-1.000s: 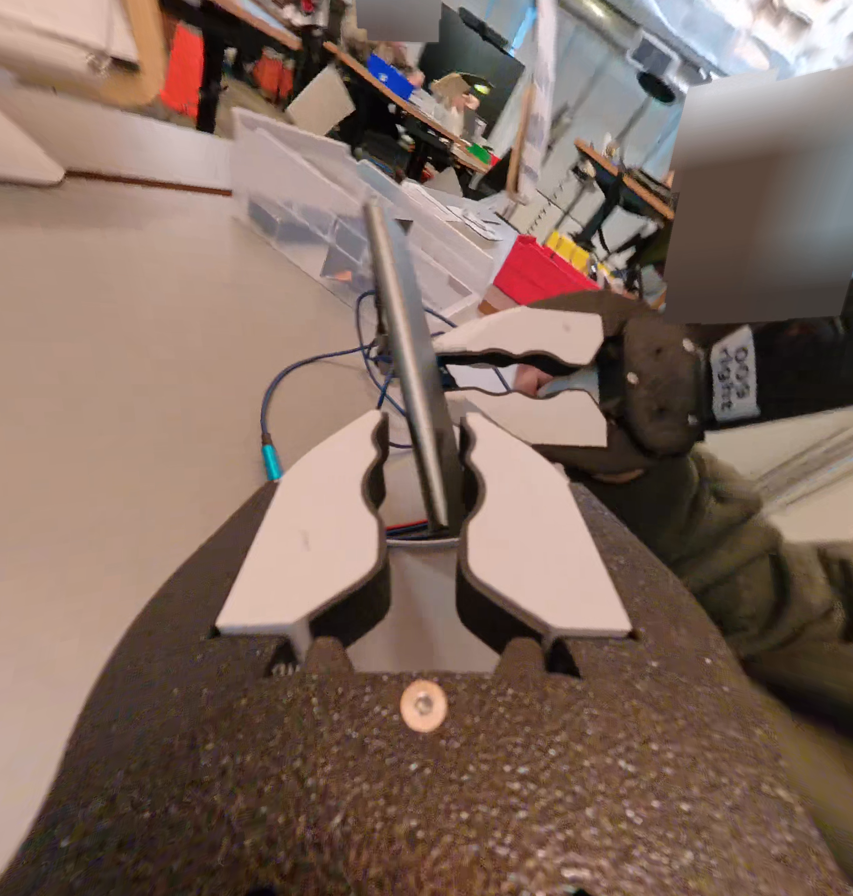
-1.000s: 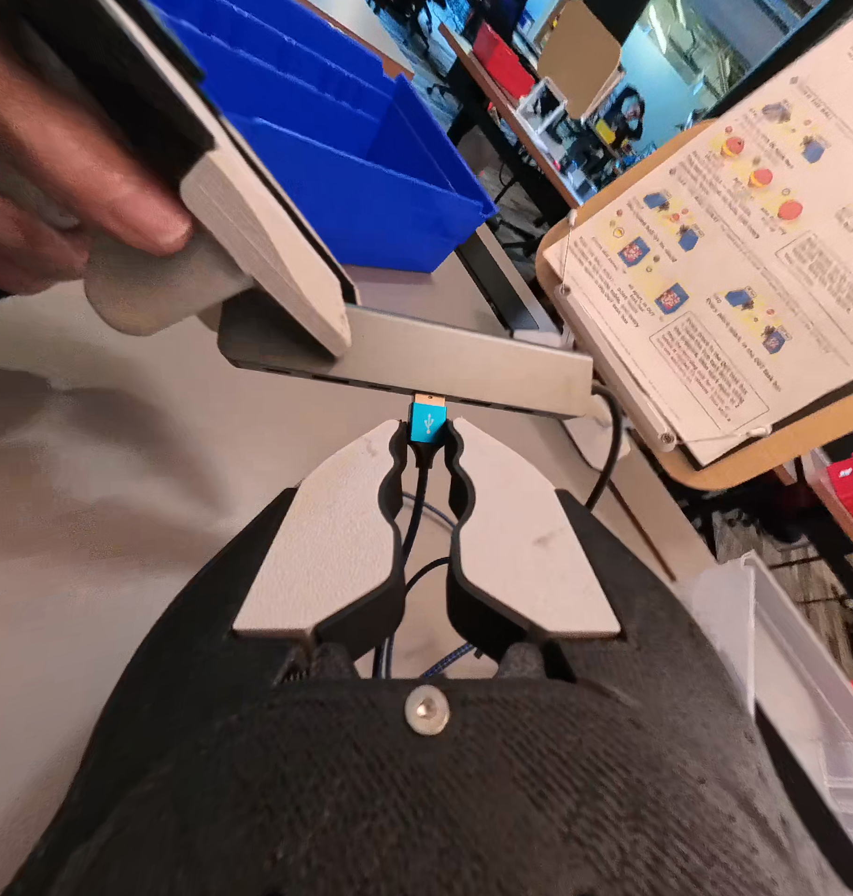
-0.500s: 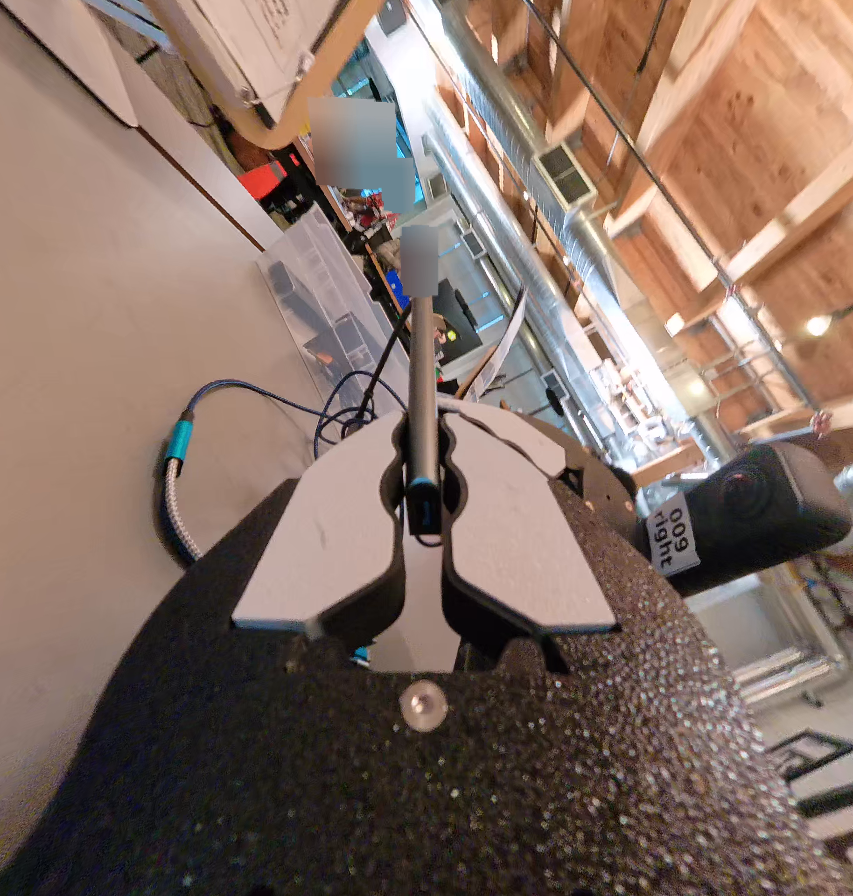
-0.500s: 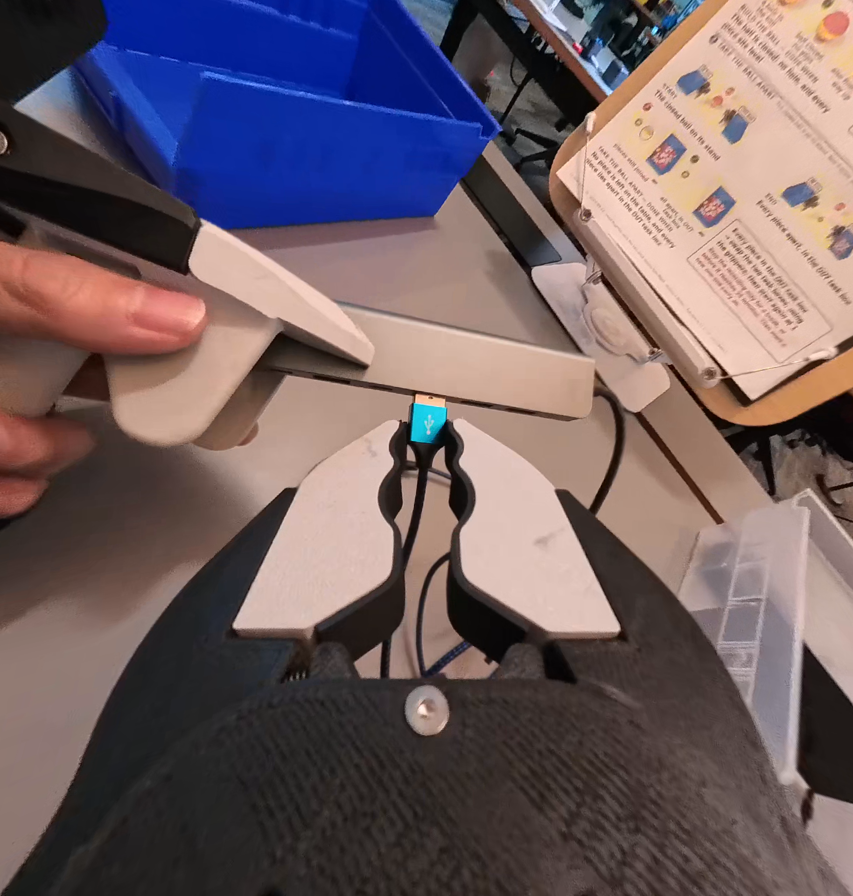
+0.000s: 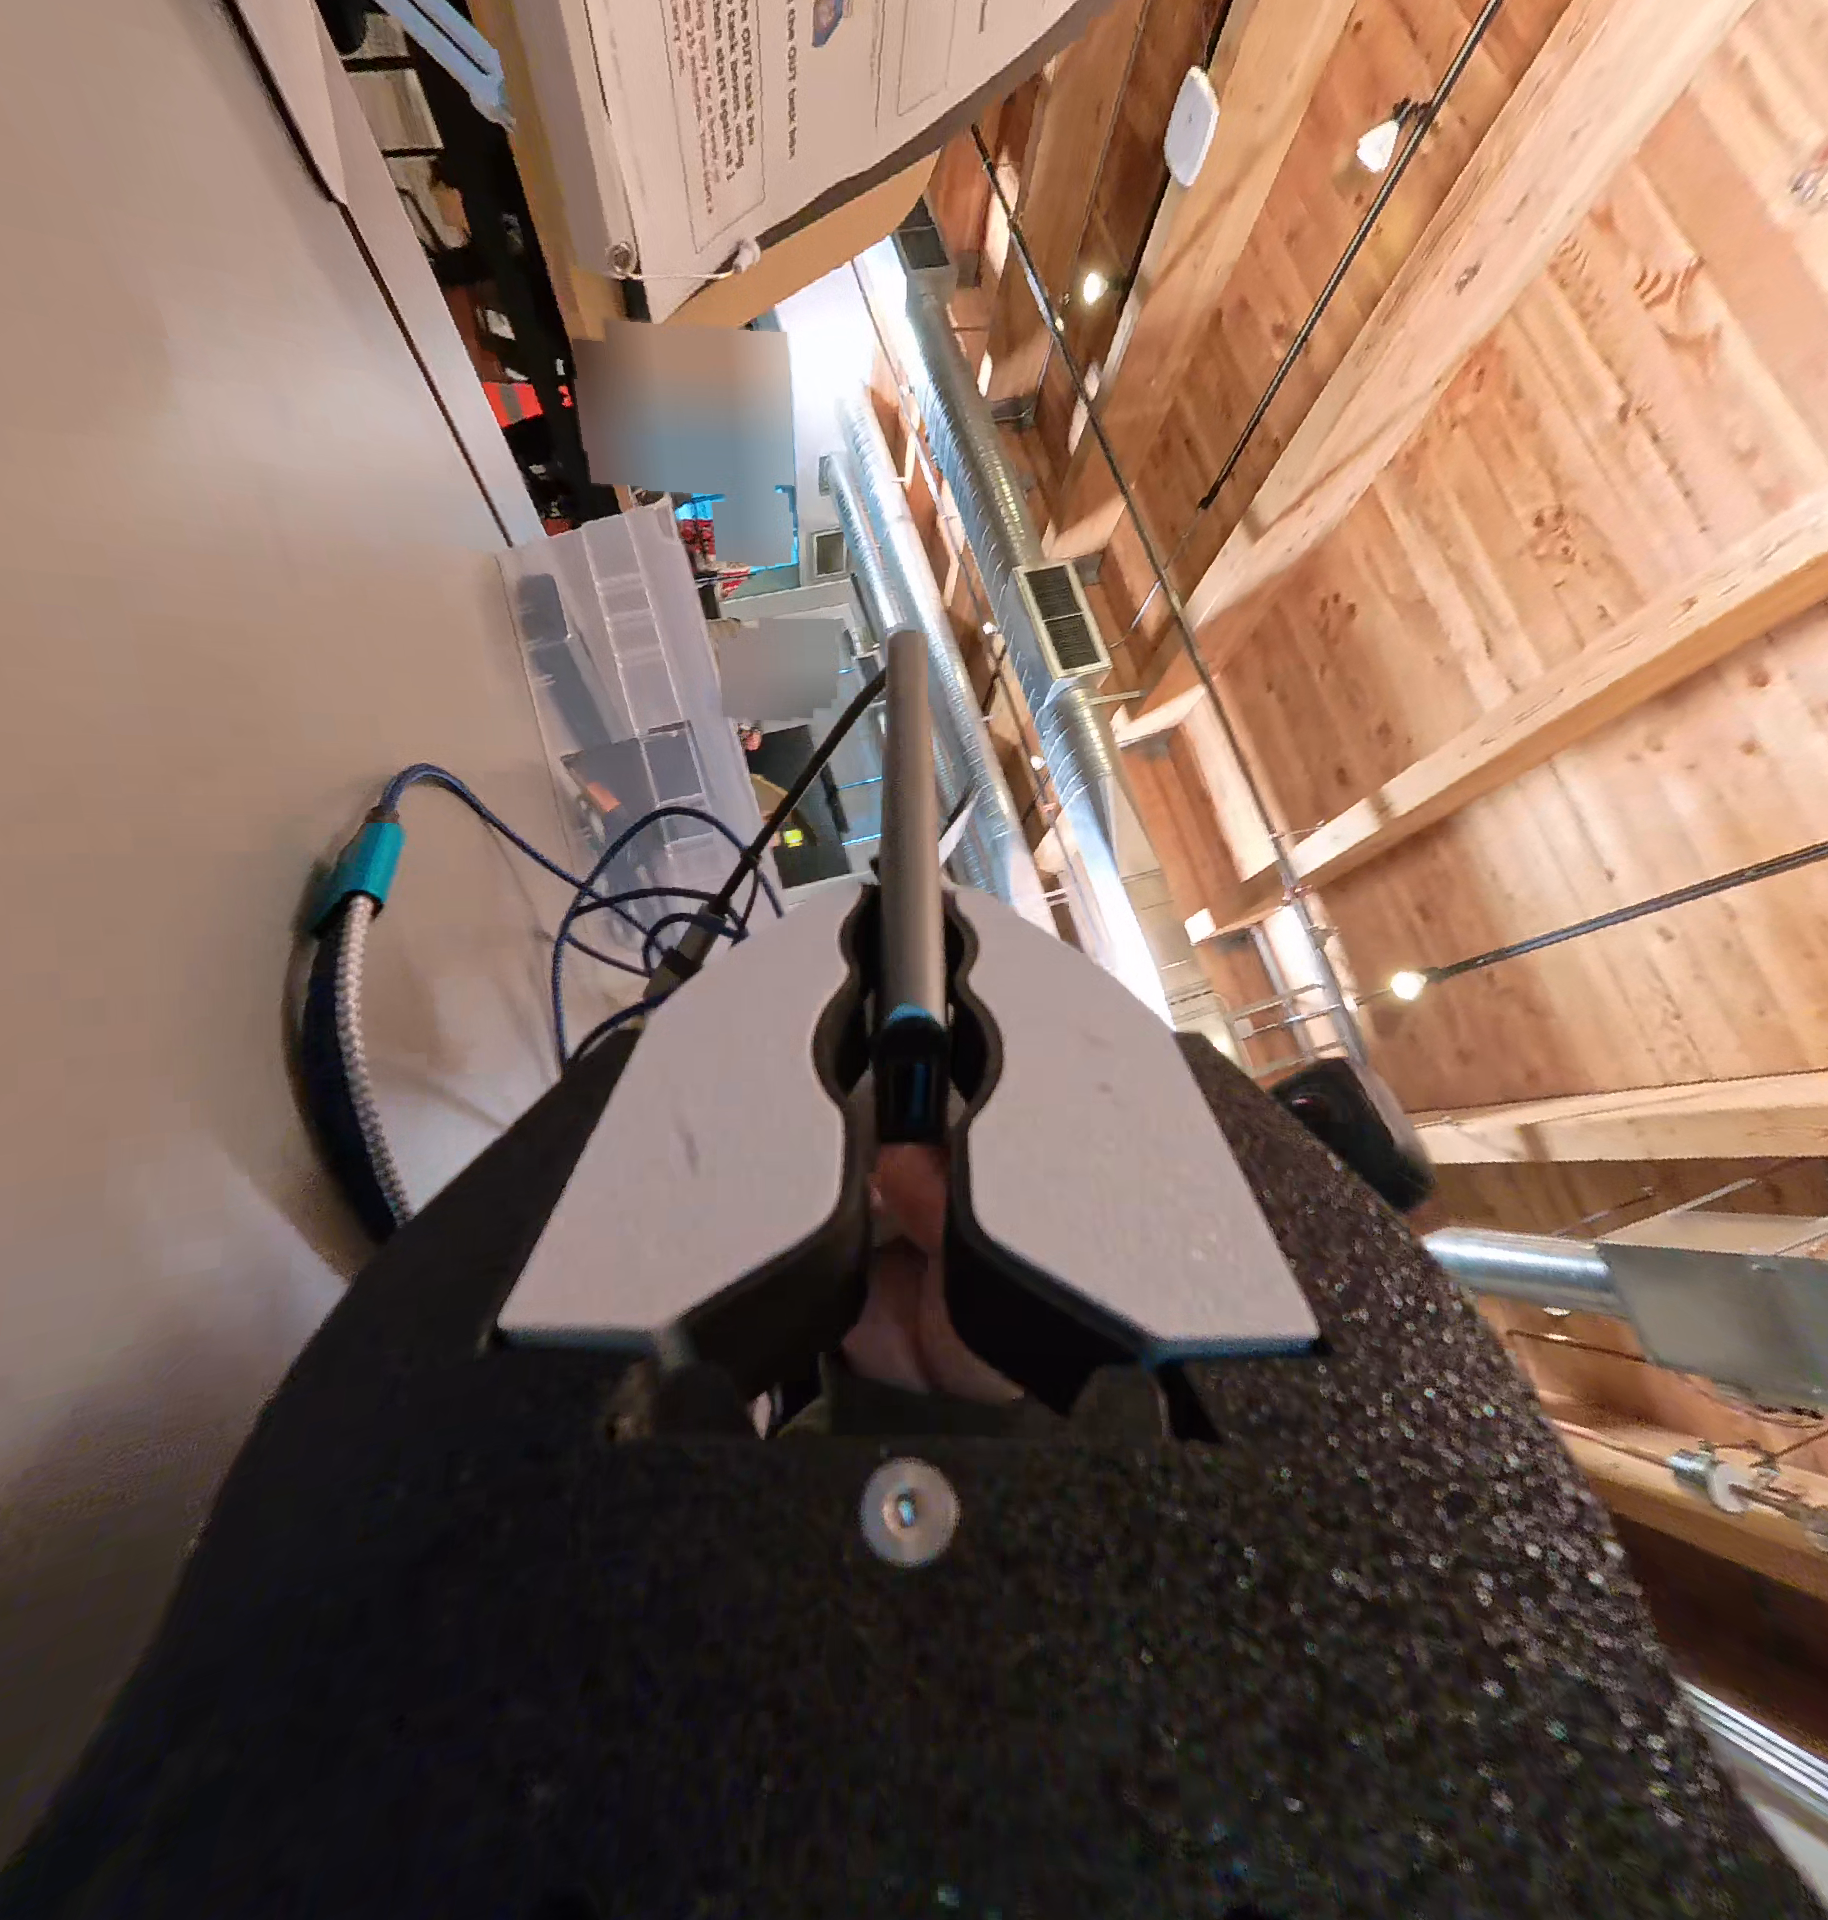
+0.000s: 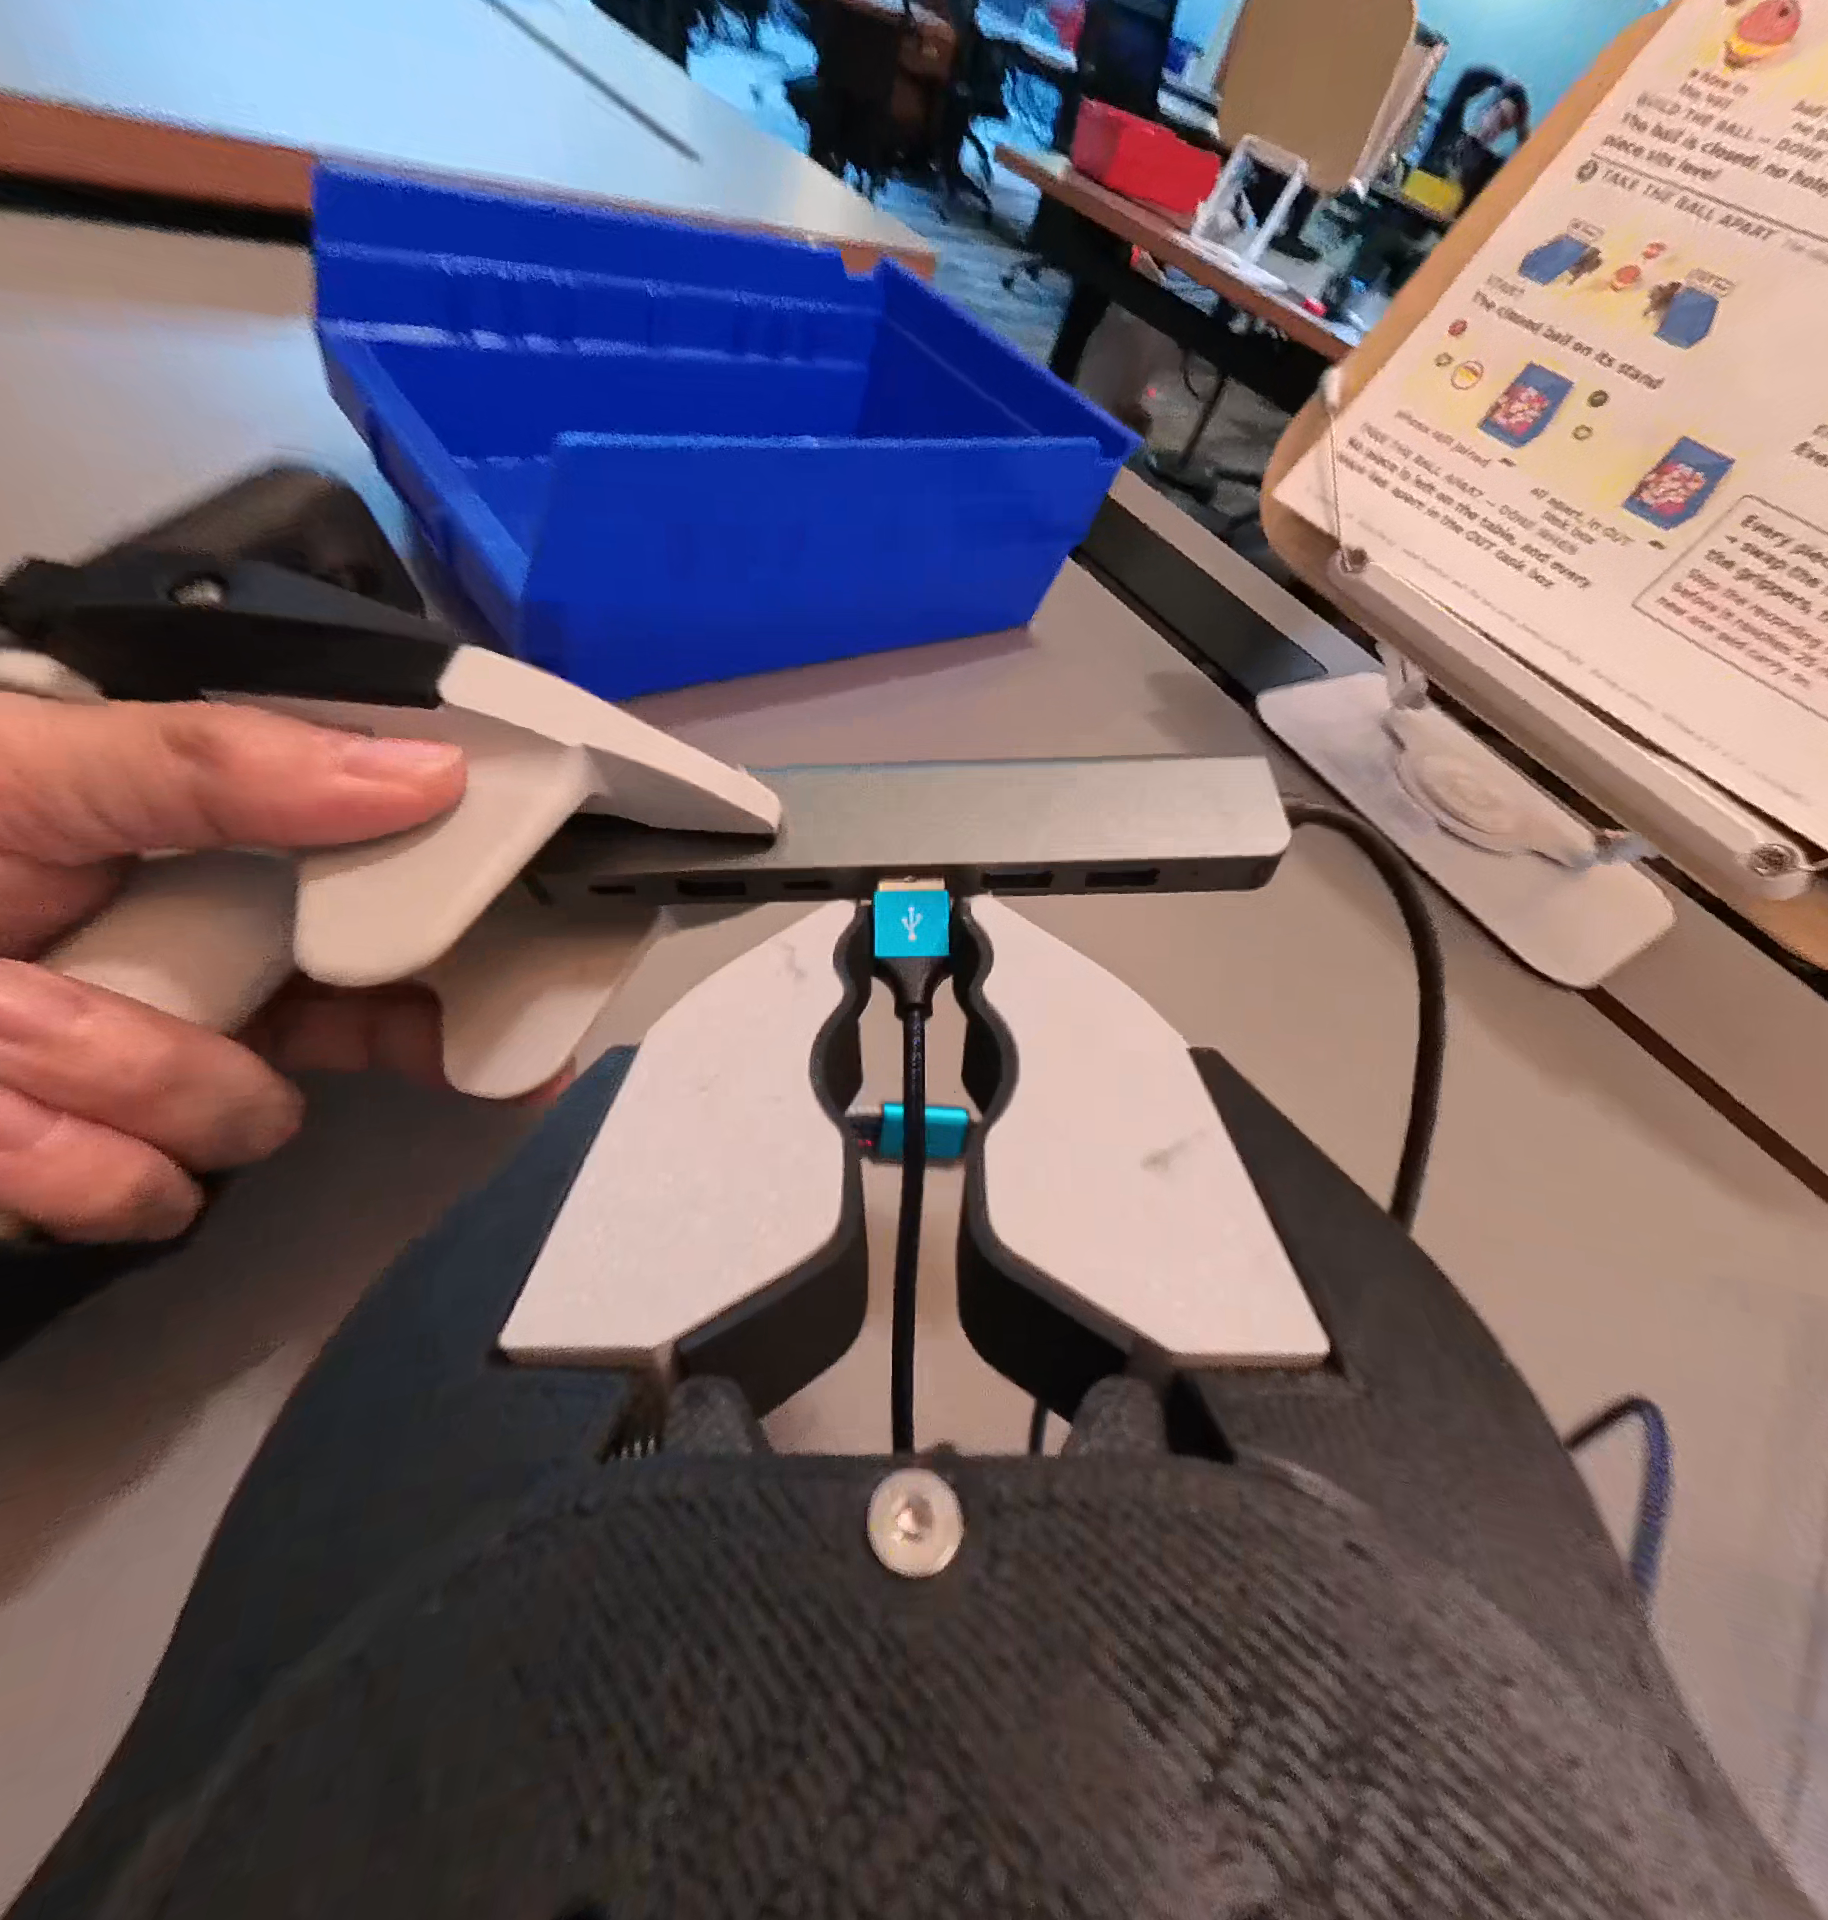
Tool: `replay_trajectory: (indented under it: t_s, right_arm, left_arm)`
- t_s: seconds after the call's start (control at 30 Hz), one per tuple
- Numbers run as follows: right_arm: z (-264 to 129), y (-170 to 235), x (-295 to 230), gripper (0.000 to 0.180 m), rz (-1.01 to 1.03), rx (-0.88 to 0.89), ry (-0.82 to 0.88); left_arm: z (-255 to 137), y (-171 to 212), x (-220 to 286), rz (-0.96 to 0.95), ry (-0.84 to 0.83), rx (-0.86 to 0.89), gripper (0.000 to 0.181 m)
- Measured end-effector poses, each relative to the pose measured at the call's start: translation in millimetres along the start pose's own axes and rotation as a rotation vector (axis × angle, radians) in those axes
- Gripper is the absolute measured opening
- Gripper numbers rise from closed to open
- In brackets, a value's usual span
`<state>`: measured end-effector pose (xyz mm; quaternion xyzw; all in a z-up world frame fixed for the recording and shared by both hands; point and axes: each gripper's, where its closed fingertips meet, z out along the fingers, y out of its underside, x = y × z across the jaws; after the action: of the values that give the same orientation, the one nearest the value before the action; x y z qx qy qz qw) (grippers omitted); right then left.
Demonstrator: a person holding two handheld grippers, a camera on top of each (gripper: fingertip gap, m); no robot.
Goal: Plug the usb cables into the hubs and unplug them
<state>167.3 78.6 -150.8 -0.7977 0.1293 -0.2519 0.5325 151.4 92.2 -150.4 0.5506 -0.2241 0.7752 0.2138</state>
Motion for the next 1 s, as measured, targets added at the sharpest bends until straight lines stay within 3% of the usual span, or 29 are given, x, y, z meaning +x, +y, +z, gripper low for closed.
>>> replay_trajectory:
  t_s: [0.17, 0.43, 0.6, 0.67, 0.77, 1.0]
  right_arm:
    - [1, 0, -3, 0.015, -0.022, 0.034, -0.032]
    - [0, 15, -8, 0.015, -0.191, -0.057, 0.079]
    - [-7, 7, 0, 0.015, -0.045, 0.048, 0.115]
    - [-5, 7, 1, 0.015, -0.084, 0.038, 0.166]
    - [-4, 1, -6, 0.015, -0.125, 0.076, 0.105]
    - [-24, -15, -13, 0.014, -0.206, 0.183, -0.131]
  left_arm:
    - [-3, -1, 1, -0.036, -0.006, 0.071, 0.009]
    - [-7, -8, -14, -0.090, -0.039, 0.179, 0.009]
    - [0, -3, -5, -0.031, 0.000, 0.191, 0.010]
    - [3, -4, -5, -0.029, -0.016, 0.193, 0.010]
    - [-3, -9, -3, -0.042, 0.005, 0.205, 0.009]
    - [3, 27, 24, 0.175, 0.061, -0.099, 0.012]
